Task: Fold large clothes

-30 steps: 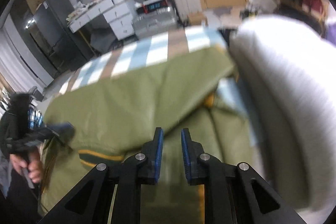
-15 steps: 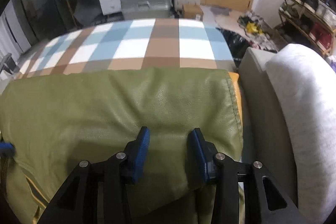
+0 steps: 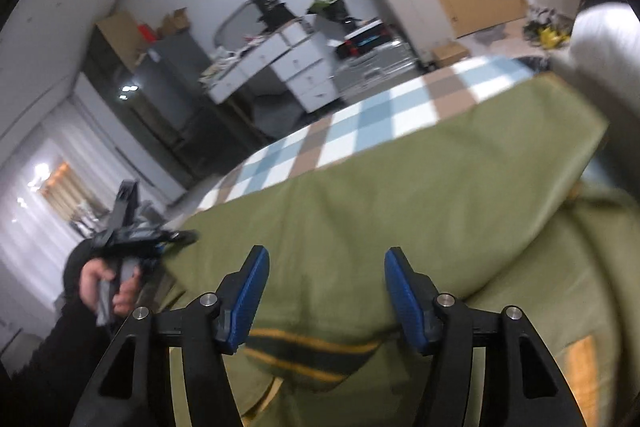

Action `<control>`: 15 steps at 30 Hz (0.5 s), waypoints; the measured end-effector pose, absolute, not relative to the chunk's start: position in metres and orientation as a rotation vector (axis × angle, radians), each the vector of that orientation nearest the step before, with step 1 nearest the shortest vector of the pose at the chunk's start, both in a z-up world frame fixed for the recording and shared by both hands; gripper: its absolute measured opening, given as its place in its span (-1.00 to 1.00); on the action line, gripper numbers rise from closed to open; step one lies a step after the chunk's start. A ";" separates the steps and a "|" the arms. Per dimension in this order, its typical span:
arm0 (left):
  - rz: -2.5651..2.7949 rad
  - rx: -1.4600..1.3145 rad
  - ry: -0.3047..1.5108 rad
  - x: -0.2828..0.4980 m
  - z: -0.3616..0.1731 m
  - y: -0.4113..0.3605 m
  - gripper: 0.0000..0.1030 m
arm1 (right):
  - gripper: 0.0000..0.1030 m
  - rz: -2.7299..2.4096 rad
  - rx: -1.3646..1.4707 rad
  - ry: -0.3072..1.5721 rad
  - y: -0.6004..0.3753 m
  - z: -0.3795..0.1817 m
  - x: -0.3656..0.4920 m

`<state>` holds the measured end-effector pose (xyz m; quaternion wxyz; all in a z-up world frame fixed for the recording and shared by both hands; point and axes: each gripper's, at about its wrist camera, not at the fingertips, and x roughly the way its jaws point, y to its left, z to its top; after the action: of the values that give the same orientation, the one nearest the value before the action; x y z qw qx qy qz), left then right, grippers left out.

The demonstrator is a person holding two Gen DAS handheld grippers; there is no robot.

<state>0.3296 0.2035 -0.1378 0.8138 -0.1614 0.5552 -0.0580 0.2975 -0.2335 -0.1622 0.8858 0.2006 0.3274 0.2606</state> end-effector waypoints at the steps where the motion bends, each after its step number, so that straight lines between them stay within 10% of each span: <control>1: -0.136 -0.371 1.170 0.327 -0.135 0.205 -0.36 | 0.18 0.554 0.428 0.680 -0.232 -0.169 0.296; 15: -0.075 -0.085 1.132 0.300 -0.148 0.173 -0.28 | 0.21 0.529 0.469 0.642 -0.235 -0.188 0.301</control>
<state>0.3000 0.1728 -0.1483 0.8425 -0.0400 0.5360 -0.0354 0.3007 -0.2350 -0.1876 0.8881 0.2257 0.3089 0.2547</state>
